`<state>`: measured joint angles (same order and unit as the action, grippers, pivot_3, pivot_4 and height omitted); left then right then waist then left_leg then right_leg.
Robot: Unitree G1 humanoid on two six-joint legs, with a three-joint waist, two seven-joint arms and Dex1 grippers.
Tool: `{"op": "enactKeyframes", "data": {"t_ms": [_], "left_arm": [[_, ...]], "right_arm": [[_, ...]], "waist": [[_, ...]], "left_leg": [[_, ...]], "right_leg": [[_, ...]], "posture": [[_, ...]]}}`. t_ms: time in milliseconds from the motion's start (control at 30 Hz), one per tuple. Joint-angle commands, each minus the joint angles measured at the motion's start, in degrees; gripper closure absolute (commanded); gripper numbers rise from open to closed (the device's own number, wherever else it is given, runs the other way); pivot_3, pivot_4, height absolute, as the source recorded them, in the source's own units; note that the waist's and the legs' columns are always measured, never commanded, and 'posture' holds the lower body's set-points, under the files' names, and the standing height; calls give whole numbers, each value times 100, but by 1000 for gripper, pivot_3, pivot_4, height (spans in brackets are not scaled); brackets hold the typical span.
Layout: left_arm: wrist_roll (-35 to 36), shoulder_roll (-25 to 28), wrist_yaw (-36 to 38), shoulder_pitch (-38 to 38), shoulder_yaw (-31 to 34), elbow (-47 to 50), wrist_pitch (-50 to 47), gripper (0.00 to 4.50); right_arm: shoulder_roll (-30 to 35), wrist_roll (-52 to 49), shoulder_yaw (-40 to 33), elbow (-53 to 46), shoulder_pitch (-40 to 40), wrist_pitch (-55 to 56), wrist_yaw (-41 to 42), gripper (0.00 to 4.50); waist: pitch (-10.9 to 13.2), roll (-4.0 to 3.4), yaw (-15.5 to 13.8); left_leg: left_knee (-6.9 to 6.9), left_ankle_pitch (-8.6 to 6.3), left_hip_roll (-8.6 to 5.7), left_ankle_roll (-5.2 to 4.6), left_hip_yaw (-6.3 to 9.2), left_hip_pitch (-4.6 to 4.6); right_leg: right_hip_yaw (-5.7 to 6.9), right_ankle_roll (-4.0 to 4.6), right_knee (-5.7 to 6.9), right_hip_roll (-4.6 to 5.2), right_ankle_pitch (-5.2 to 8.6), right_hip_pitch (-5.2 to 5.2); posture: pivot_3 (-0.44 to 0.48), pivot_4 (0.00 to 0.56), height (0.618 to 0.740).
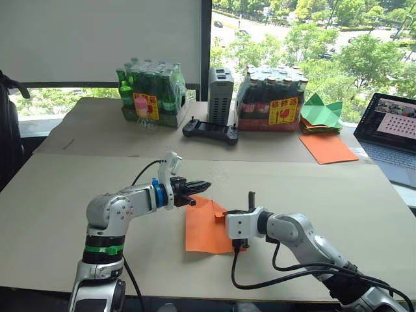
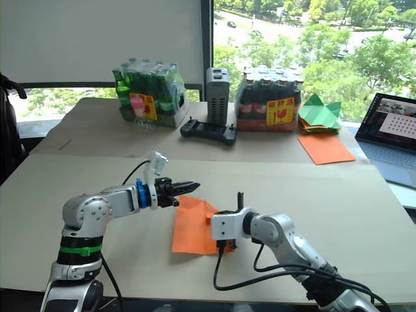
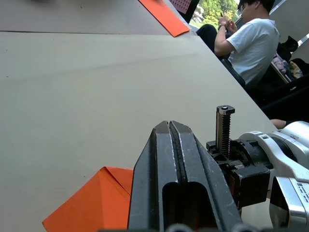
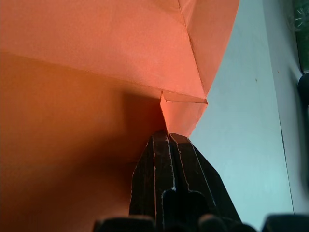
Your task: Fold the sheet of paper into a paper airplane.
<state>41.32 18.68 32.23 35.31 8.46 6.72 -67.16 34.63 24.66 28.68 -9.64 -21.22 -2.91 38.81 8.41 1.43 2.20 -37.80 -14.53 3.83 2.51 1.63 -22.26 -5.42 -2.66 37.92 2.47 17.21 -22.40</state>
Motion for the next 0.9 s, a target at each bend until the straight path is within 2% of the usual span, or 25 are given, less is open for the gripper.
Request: {"op": "enactKeyframes", "data": {"t_ms": [33, 267, 433, 567, 900], "left_arm": [[225, -68, -130, 288, 93, 237, -42, 4500], [231, 62, -88, 302, -352, 556, -90, 4500], [-462, 363, 147, -8, -1269, 622, 670, 4500], [-908, 437, 343, -155, -1840, 385, 1121, 4500], [-1600, 365, 695, -151, -2453, -396, 1715, 4500]], "right_arm": [[-58, 72, 26, 18, 124, 13, 131, 4480], [-140, 86, -34, -9, 195, -41, 143, 4480], [-179, 139, -83, -39, 247, -47, 158, 4480], [-193, 167, -125, -64, 271, -55, 192, 4480], [-190, 180, -206, -93, 297, -58, 239, 4480]], "waist": [[0, 0, 0], [0, 0, 8], [0, 0, 8], [0, 0, -12], [0, 0, -21]], "left_leg": [[0, 0, 0, 0, 0, 0], [1, 0, 0, 1, 0, 2], [1, 0, 0, 1, -1, 6], [1, 1, -1, 1, -2, 4], [1, 0, -2, 1, -2, 3]], "right_leg": [[0, 0, 0, 0, 0, 0], [0, 0, 1, 0, 0, 1], [-2, 0, 1, -1, 0, 3], [-2, 0, -4, 0, 0, 3], [-1, 0, -5, 0, 0, 4]], "posture": [[0, 150, 740], [0, 150, 740], [0, 150, 740], [0, 150, 740], [0, 150, 740]]}}
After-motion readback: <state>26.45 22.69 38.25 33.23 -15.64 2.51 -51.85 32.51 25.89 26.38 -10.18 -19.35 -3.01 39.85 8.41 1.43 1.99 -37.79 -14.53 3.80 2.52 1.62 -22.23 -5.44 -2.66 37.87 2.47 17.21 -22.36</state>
